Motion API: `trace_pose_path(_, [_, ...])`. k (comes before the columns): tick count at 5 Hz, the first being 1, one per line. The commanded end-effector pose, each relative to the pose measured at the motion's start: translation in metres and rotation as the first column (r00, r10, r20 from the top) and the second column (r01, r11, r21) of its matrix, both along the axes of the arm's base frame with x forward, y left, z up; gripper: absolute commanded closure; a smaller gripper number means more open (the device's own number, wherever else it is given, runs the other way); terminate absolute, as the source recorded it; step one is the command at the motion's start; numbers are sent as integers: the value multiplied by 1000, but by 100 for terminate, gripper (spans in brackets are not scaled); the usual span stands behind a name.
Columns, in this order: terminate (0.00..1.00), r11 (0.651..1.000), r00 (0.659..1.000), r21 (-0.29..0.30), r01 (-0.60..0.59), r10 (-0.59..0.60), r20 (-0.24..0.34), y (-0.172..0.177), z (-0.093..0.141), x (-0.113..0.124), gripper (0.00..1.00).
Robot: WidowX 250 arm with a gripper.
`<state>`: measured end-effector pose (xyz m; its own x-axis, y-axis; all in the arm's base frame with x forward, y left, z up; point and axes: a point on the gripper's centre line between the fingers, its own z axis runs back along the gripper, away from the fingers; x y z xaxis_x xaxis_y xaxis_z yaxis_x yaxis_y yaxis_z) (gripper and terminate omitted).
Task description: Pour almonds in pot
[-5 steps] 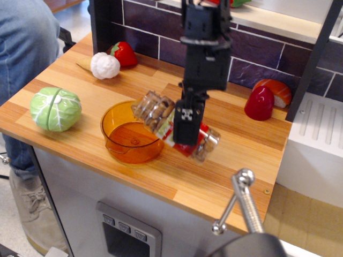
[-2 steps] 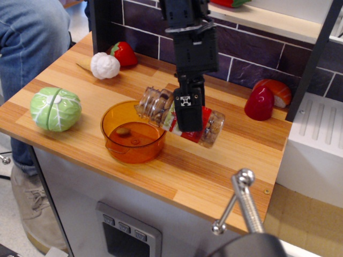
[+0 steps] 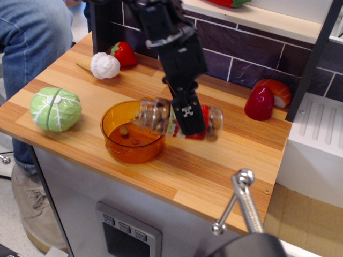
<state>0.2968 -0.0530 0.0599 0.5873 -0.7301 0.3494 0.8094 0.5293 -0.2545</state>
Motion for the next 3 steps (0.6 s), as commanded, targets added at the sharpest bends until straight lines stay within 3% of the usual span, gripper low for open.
trace_pose_path(1, [0,980,966,-32,-196,198,167,16,29,12,100])
trace_pose_path(2, [0,932,896,-42,-359,357,263,20,33,18,100])
trace_pose_path(3, [0,897,842,-87,-433,437,315,25,41,20,100])
